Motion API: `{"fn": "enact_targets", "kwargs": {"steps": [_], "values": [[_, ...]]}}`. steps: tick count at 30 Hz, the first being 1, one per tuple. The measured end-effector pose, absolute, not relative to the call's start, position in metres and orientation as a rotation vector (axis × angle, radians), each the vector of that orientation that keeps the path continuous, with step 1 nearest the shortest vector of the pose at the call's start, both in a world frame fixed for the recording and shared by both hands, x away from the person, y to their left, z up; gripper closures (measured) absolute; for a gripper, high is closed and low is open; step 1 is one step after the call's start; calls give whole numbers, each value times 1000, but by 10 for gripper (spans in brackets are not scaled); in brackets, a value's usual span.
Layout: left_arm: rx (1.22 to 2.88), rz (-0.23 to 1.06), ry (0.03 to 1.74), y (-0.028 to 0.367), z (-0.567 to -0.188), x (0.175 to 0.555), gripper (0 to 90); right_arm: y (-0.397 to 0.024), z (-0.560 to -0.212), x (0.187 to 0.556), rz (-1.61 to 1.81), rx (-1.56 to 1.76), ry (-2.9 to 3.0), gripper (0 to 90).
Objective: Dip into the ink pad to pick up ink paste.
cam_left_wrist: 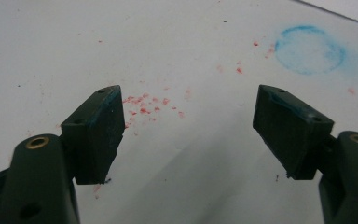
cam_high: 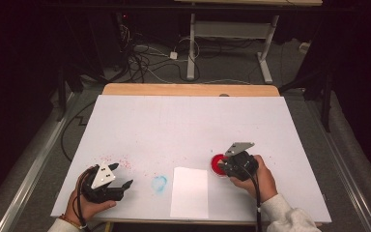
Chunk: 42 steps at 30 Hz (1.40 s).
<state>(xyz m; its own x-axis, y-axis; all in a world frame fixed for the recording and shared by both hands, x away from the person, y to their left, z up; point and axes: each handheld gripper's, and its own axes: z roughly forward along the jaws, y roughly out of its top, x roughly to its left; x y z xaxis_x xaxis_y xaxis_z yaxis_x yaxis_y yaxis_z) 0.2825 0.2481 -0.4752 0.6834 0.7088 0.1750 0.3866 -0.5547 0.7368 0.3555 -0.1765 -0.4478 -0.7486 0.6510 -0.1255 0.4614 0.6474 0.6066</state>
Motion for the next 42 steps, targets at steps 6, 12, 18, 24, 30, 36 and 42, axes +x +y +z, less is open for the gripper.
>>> {"fn": "enact_targets", "kwargs": {"steps": [6,12,18,24,30,36,42], "values": [[2202,603,848,249,-476,283,243,-177,-448,357,801,888,2545,763],[2216,608,832,246,-475,283,242,-176,-448,355,788,879,2536,763],[2217,612,824,245,-475,282,242,-175,-448,355,786,885,2531,763],[2223,612,824,244,-475,283,242,-180,-438,354,826,895,2501,762],[2223,614,825,245,-475,283,242,-193,-403,345,967,881,2389,762],[2224,616,822,244,-475,283,242,-196,-385,336,1028,856,2327,762],[2226,613,823,244,-475,284,242,-195,-379,331,1055,839,2312,762]]}}
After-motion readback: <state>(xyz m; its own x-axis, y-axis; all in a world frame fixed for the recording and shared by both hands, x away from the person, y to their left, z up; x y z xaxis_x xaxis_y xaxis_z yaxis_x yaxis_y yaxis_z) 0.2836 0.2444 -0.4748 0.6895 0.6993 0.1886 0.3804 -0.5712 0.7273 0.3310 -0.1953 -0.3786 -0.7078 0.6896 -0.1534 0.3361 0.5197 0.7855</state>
